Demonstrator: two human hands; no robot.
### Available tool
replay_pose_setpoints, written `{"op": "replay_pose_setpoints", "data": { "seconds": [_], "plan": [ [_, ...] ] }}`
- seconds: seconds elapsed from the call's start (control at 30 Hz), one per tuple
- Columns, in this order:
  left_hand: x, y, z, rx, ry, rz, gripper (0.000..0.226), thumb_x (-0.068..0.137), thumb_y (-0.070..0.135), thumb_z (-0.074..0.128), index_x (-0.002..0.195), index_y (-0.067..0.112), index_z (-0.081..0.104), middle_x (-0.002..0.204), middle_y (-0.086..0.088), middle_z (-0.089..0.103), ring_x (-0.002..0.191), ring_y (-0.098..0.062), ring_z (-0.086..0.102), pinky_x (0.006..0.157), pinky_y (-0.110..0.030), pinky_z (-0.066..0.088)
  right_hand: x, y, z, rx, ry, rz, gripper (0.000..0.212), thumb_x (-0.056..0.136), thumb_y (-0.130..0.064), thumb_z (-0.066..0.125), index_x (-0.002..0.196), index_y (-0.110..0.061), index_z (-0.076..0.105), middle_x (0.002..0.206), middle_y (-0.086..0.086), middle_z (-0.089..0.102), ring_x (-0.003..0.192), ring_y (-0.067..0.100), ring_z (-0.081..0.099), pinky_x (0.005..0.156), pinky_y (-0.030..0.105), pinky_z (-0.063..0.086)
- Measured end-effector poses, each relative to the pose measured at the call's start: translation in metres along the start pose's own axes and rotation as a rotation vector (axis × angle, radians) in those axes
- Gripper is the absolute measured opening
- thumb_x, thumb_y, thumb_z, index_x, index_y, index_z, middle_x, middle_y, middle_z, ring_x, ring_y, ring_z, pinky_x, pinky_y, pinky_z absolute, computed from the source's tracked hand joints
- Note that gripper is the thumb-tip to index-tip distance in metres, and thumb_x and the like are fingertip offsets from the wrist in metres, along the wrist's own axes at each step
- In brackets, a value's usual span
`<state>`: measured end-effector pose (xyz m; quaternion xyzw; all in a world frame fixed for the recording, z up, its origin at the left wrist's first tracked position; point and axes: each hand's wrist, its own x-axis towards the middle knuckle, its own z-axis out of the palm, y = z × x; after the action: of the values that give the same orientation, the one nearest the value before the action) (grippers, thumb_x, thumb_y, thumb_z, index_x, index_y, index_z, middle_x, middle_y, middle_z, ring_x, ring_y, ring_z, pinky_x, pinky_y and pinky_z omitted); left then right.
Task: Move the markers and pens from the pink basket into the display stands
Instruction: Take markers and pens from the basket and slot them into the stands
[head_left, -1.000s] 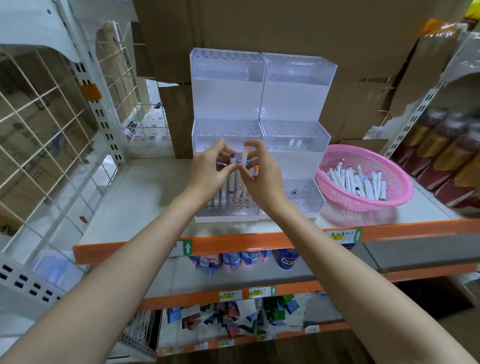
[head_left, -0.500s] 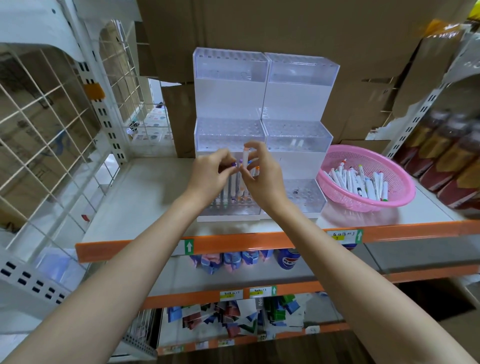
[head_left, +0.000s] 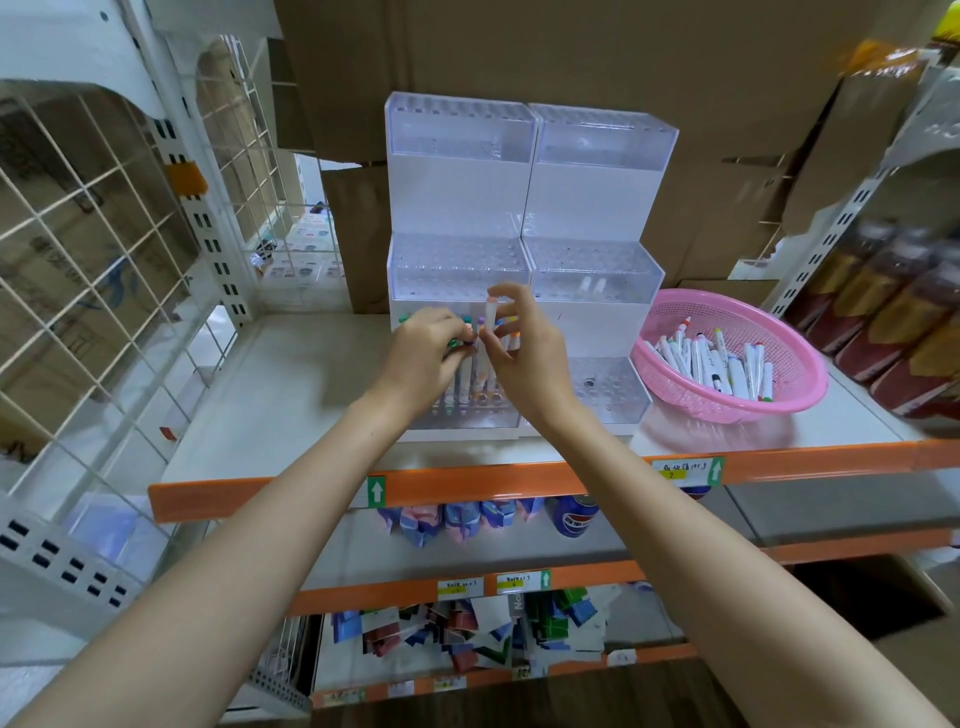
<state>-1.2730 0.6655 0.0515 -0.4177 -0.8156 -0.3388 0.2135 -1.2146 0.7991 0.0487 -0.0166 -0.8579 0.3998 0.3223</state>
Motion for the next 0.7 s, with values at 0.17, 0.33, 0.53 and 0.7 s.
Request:
{"op": "replay_pose_setpoints", "data": {
  "seconds": [0.17,0.33,0.53,0.7],
  "plan": [
    [-0.006,-0.008,-0.004,0.057,0.019,0.053,0.015,0.078,0.002,0.072,0.092,0.003,0.073,0.087,-0.012,0.067,0.080,-0.032,0.063,0.066,-0.039,0.054,-0.002,0.000,-0.003,-0.009,-0.007,0.003,0.030,0.092,-0.011,0.061,0.120,-0.014,0.050,0.093,-0.003,0.062,0.077,0.019,0.063,0.066,0.039,0.054],
    [-0.017,-0.009,-0.015,0.133,0.043,0.059,0.025,0.079,0.001,0.069,0.101,0.011,0.072,0.090,-0.007,0.066,0.086,-0.028,0.059,0.069,-0.039,0.050,-0.009,0.001,-0.002,-0.027,-0.003,-0.005,0.029,0.093,-0.009,0.058,0.121,-0.011,0.050,0.092,-0.003,0.061,0.077,0.020,0.065,0.063,0.039,0.055],
    [-0.024,-0.008,-0.018,0.177,0.020,0.086,0.030,0.077,-0.004,0.067,0.103,0.009,0.071,0.090,-0.009,0.064,0.085,-0.031,0.059,0.068,-0.041,0.050,-0.009,0.000,0.002,-0.038,-0.007,-0.005,0.027,0.091,-0.006,0.058,0.116,-0.014,0.051,0.091,-0.002,0.061,0.073,0.021,0.062,0.068,0.041,0.054],
    [-0.026,-0.008,-0.019,0.179,0.022,0.064,0.032,0.076,-0.004,0.065,0.104,0.008,0.070,0.093,-0.009,0.064,0.088,-0.030,0.058,0.071,-0.042,0.051,-0.011,0.005,0.005,-0.079,-0.038,0.009,0.027,0.088,-0.004,0.062,0.110,-0.015,0.052,0.086,0.002,0.062,0.068,0.021,0.061,0.066,0.044,0.054]
  ]
}}
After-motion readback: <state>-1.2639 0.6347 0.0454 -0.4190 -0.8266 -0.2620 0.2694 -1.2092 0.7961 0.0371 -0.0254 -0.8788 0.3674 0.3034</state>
